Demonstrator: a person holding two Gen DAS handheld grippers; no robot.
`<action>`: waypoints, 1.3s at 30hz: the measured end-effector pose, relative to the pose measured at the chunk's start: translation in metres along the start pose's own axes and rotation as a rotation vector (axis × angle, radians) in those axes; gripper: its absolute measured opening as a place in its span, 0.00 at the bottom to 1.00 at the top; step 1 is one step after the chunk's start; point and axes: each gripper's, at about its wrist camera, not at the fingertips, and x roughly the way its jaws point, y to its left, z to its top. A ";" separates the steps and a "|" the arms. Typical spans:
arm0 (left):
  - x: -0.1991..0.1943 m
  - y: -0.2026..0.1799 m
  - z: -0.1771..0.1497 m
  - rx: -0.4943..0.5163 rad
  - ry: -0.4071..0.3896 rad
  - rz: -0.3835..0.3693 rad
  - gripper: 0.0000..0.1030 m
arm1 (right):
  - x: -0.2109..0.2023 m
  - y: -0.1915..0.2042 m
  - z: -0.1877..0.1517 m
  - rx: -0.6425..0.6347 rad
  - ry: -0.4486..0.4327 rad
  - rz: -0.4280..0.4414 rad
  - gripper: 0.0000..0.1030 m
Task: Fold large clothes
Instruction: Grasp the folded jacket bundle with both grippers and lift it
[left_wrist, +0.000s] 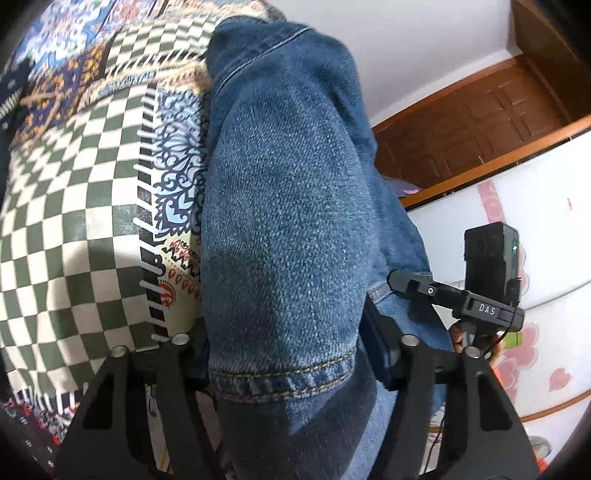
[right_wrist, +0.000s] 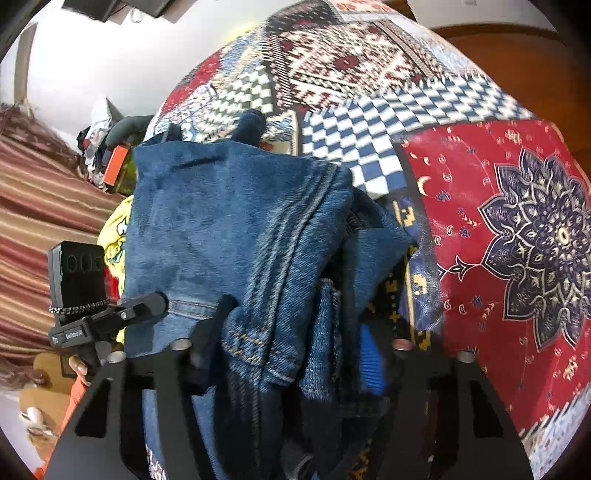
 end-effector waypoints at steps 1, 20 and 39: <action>-0.006 -0.006 -0.003 0.022 -0.010 0.012 0.56 | -0.002 0.005 0.000 -0.013 -0.003 -0.006 0.40; -0.219 -0.043 -0.039 0.203 -0.349 0.147 0.49 | -0.043 0.184 -0.002 -0.276 -0.161 0.064 0.30; -0.297 0.128 -0.011 -0.071 -0.430 0.270 0.49 | 0.122 0.289 0.038 -0.319 -0.046 0.069 0.29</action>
